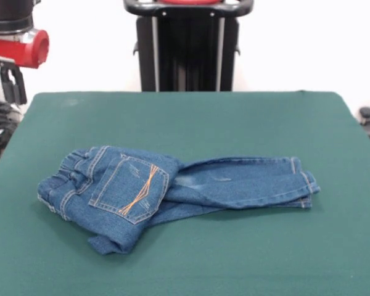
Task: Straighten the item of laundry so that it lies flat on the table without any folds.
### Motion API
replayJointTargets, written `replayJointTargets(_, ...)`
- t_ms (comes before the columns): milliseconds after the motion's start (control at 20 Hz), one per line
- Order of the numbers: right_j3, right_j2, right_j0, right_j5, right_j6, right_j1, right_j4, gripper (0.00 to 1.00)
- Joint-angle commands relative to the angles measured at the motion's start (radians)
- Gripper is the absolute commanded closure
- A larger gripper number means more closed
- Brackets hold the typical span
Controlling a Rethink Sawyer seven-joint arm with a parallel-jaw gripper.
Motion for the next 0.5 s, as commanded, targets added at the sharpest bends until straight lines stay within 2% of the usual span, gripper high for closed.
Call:
replayJointTargets(50,0.145,0.147,0.055,-0.035,-0.160,0.064,-0.046,1.00)
replayJointTargets(500,0.136,0.158,0.077,-0.072,-0.096,0.091,-0.055,1.00)
